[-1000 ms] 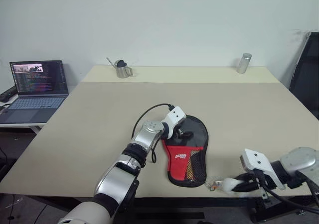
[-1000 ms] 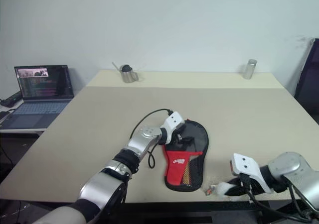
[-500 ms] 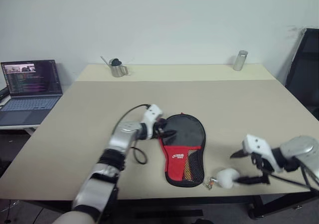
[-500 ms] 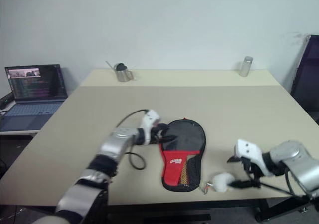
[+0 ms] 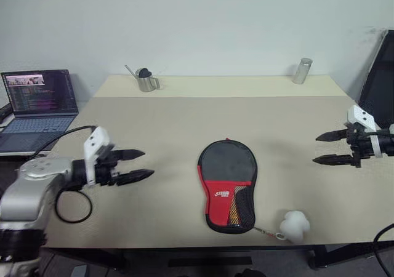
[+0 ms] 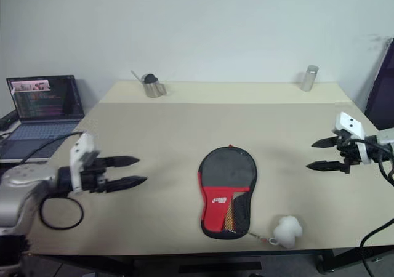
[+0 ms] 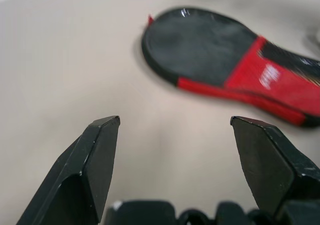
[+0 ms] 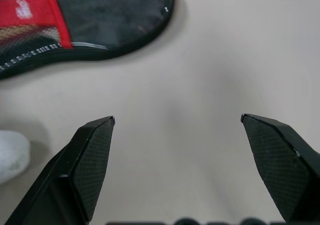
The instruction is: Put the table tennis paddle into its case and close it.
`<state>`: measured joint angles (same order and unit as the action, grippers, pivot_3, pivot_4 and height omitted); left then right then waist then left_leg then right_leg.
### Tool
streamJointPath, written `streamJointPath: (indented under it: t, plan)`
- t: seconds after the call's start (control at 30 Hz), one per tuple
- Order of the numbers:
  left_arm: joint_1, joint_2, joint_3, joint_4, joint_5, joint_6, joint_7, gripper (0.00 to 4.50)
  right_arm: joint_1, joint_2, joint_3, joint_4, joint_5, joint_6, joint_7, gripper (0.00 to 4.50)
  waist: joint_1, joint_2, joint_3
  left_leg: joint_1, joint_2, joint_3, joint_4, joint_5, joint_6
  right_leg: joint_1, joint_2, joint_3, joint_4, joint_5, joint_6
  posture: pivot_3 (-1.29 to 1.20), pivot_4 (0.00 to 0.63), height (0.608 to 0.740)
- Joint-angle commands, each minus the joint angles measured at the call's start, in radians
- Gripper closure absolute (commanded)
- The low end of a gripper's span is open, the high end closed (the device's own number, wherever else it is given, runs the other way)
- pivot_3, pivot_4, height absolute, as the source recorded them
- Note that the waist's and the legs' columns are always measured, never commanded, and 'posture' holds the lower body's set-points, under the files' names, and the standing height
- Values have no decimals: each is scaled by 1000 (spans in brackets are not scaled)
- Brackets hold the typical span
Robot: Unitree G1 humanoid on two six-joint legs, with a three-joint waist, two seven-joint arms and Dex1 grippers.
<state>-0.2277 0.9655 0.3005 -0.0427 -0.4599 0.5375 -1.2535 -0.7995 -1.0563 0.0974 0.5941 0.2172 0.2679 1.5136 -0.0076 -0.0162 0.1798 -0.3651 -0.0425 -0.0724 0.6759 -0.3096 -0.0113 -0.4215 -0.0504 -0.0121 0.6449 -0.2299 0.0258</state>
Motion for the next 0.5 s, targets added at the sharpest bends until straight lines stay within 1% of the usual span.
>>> streamJointPath:
  t: [0.03,0.2,0.27,0.33,0.5]
  plan:
    - [32,76,105,51,-4,-55,-37,613,-3,-35,-57,-17,39,0,80,36,4,2,2,0,0,0,0,0,0,0,0,0,0,0,0,0,150,740]
    - [69,137,157,139,5,-99,-52,613,60,-70,-89,-81,94,15,98,36,7,5,3,0,0,0,0,-1,1,0,0,0,0,0,0,0,150,740]
    - [40,154,154,158,6,-112,-48,613,74,-86,-96,-100,118,8,101,36,5,6,4,0,0,1,0,-1,2,0,0,0,0,0,0,0,150,740]
    - [15,159,154,178,8,-119,-31,613,72,-83,-108,-114,127,14,97,36,4,6,4,0,0,1,0,-1,2,0,0,0,1,0,0,0,150,740]
    - [53,150,171,159,17,-117,6,613,83,-55,-99,-159,131,31,65,36,1,6,4,1,0,1,0,-1,2,0,0,0,1,0,0,0,150,740]
